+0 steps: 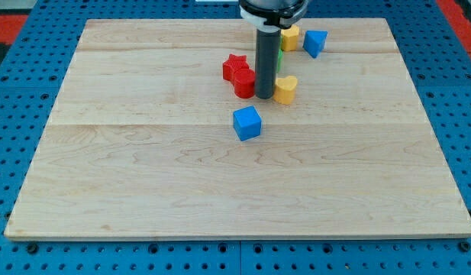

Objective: Push the yellow heart close to green blocks

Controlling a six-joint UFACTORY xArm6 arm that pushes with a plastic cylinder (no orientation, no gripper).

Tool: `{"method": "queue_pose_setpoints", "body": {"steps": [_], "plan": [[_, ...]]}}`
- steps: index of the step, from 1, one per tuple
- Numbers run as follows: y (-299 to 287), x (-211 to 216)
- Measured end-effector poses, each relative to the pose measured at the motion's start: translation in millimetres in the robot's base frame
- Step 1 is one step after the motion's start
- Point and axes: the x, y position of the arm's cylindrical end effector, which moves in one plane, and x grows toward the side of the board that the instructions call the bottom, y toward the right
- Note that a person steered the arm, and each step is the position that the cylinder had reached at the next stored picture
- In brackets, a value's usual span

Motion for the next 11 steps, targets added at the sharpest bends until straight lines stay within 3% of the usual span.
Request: {"method": "queue_pose_setpoints", "body": {"steps": [2,4,5,10,11], "plan": [[-4,34],[54,20],[55,15],[36,-84],[50,-45]]}}
